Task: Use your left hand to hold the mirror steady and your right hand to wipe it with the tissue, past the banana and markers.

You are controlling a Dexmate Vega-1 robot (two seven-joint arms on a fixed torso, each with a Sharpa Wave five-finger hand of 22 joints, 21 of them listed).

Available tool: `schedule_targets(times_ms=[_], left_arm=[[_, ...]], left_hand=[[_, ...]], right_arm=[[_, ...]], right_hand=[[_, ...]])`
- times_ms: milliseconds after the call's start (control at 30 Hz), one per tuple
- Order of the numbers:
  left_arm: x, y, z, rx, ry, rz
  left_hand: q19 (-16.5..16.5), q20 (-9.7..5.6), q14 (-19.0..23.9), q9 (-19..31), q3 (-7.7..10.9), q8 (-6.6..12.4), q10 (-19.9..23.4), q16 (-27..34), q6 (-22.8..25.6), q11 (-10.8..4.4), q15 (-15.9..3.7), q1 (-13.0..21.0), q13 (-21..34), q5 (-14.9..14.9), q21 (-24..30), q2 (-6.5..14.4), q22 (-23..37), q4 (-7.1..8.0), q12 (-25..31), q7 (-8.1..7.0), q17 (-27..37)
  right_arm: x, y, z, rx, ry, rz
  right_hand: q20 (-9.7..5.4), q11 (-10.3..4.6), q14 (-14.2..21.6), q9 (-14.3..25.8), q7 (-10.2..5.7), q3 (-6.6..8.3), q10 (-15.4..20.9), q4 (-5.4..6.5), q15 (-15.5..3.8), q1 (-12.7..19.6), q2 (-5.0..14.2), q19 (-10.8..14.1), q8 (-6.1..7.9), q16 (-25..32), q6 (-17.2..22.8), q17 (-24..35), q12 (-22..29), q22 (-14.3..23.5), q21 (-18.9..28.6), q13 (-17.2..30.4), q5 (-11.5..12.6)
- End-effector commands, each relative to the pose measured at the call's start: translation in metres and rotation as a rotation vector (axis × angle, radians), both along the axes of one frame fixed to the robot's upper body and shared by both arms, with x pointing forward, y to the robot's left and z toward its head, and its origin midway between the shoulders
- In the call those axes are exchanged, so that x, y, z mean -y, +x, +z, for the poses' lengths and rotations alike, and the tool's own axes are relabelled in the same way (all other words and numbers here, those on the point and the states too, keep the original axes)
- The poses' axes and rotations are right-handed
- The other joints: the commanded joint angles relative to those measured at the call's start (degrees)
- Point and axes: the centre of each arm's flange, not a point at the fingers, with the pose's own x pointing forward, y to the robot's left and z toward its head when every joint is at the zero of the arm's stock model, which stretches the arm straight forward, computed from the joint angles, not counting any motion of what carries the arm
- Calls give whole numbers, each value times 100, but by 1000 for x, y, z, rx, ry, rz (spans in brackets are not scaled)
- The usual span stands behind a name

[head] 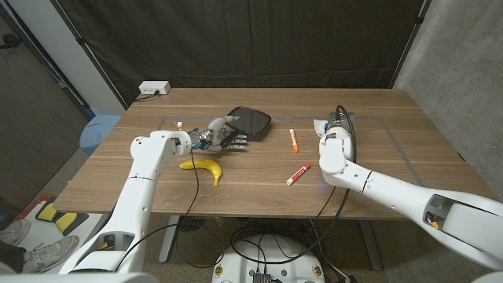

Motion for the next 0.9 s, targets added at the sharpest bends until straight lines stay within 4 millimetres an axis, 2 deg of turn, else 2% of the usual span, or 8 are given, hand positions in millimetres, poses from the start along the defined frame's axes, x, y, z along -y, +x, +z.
schedule_targets(times_ms=[33, 100, 267, 400, 533, 733, 800, 900], left_arm=[[8, -18, -4, -79, -87, -62], [8, -21, -6, -116, -105, -76], [7, -25, -9, -153, -132, -94], [4, -28, -8, -146, -148, -91], [2, -31, -8, -145, -154, -101], [3, -38, -10, -154, -187, -107], [3, -41, -11, -152, -203, -95], [4, -44, -12, -146, -226, -74]], left_hand=[[-607, 292, -747, 6, -177, -226, -593, -10, -538, 224, 220, -95, 82, 37, -488, 107, 30, 36, -264, 429, 27], [-780, 318, -977, 13, -240, -280, -779, -14, -671, 332, 309, -145, 101, 40, -650, 122, 29, 59, -328, 500, 22], [-1116, 332, -1355, 33, -383, -255, -1102, -12, -658, 483, 495, -278, 126, 46, -979, 132, 20, 120, -422, 519, 9], [-1269, 332, -1630, 35, -443, -296, -1373, -9, -782, 566, 558, -306, 126, 54, -1235, 208, 14, 144, -503, 512, -26], [-1629, 319, -2232, -53, -602, -444, -1946, 1, -1426, 602, 561, -352, 45, 55, -1864, 349, 34, 187, -605, 525, -78], [-2108, 301, -3113, -225, -908, -452, -3010, 12, -2328, 611, 627, -360, -106, 67, -2871, 573, 53, 222, -637, 532, -98], [-2479, 268, -3619, -253, -1044, -476, -3548, -10, -2749, 610, 626, -392, -135, 68, -3282, 695, 68, 261, -661, 531, -91], [-3132, 246, -4225, -257, -1167, -494, -4268, -19, -3310, 607, 621, -464, -154, 76, -3516, 849, 82, 335, -680, 525, -77]], right_arm=[[0, -3, 11, -98, -24, -21], [-1, -4, 12, -97, -31, -13], [-3, -6, 15, -93, -42, 2], [-4, -7, 16, -82, -46, 21], [-5, -9, 16, -69, -50, 32], [-5, -12, 17, -37, -61, 45], [-5, -13, 17, -32, -63, 45], [-5, -13, 18, -26, -66, 51]], right_hand=[[110, -4, -626, -1, 49, -1, -786, 44, -543, -243, -124, -189, 9, -472, -693, -358, 10, 3, -129, -173, 119], [125, 1, -704, -1, 52, -16, -876, 51, -529, -289, -156, -198, 7, -525, -789, -395, 20, 1, -148, -198, 134], [190, 12, -1076, -3, 122, -62, -1306, 70, -453, -458, -255, -323, -19, -754, -1386, -546, 44, 2, -261, -321, 241], [190, 14, -1110, -3, 135, -67, -1376, 64, -455, -475, -274, -320, -17, -779, -1499, -570, 51, 2, -275, -344, 266], [189, 14, -1111, -4, 132, -96, -1409, 67, -462, -520, -326, -325, -8, -788, -1587, -593, 67, 0, -294, -366, 287], [170, -4, -1041, -6, 145, -123, -1374, 73, -511, -565, -369, -307, 19, -768, -1615, -617, 105, 0, -307, -389, 318], [162, -16, -1011, -6, 164, -128, -1349, 70, -519, -572, -380, -299, 30, -758, -1621, -626, 121, 0, -313, -399, 334], [162, -22, -1001, -7, 179, -132, -1343, 71, -523, -581, -387, -294, 37, -756, -1629, -634, 127, 0, -317, -407, 347]])
